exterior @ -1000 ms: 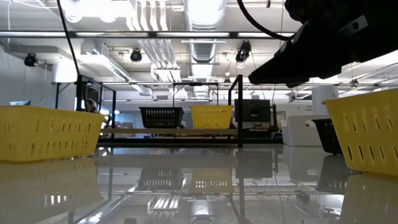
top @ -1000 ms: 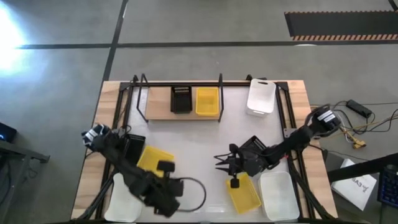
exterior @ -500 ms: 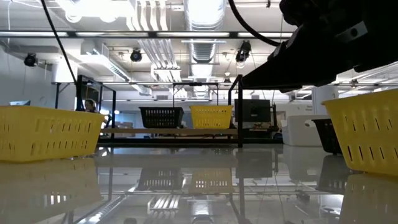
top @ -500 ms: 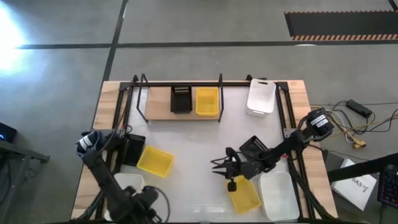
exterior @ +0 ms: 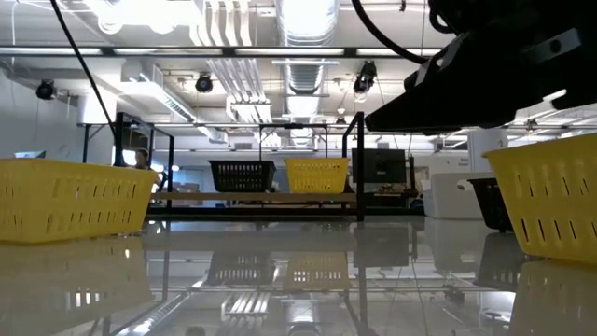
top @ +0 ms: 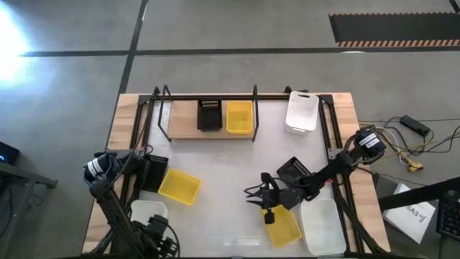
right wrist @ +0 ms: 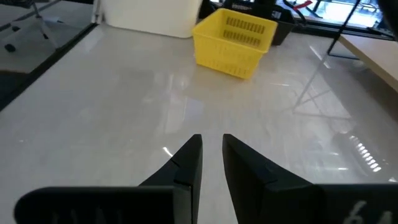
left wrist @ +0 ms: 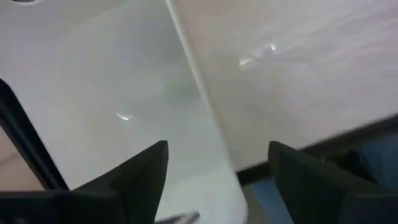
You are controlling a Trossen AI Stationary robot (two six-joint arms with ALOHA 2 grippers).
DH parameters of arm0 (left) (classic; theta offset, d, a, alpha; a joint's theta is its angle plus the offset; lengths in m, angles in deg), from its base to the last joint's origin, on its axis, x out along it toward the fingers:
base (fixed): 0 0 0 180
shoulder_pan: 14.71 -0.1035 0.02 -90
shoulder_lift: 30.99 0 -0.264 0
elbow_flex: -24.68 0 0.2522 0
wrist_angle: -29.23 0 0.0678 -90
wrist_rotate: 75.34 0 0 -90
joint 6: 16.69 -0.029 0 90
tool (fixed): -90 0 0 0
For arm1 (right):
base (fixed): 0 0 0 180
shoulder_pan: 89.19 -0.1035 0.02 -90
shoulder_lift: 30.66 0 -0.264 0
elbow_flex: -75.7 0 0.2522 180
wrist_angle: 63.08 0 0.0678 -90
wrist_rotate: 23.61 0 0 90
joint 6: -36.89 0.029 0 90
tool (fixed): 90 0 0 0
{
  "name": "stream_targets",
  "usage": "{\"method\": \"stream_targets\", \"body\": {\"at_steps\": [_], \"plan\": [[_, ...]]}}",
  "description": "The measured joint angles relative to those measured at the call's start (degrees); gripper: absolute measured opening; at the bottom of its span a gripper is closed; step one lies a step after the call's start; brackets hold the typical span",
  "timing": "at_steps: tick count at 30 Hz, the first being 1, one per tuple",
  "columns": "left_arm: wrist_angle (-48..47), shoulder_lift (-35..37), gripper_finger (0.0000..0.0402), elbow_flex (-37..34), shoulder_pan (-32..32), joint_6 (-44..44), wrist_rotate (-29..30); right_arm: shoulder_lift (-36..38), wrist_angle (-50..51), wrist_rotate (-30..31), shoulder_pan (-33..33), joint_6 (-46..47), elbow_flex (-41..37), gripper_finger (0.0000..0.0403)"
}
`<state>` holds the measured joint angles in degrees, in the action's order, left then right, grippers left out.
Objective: Stack baskets on shelf by color
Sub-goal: Put the bottom left white bin on the shelf
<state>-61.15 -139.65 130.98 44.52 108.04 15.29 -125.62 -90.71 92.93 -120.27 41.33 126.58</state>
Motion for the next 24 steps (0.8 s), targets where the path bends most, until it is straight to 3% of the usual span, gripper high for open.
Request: {"method": "stream_targets", "body": {"at_steps": [12,24], "plan": [[9.4,1.0,0.0201,-8.7,-0.7,1.2,0.3,0.0,0.0,0.0,-0.7,0.0,0.0,0.0057],[11.8,1.2,0.0009,-6.8,-0.8,1.1,-0.6,0.0,0.0,0.0,-0.7,0.0,0.0,0.0057]]}}
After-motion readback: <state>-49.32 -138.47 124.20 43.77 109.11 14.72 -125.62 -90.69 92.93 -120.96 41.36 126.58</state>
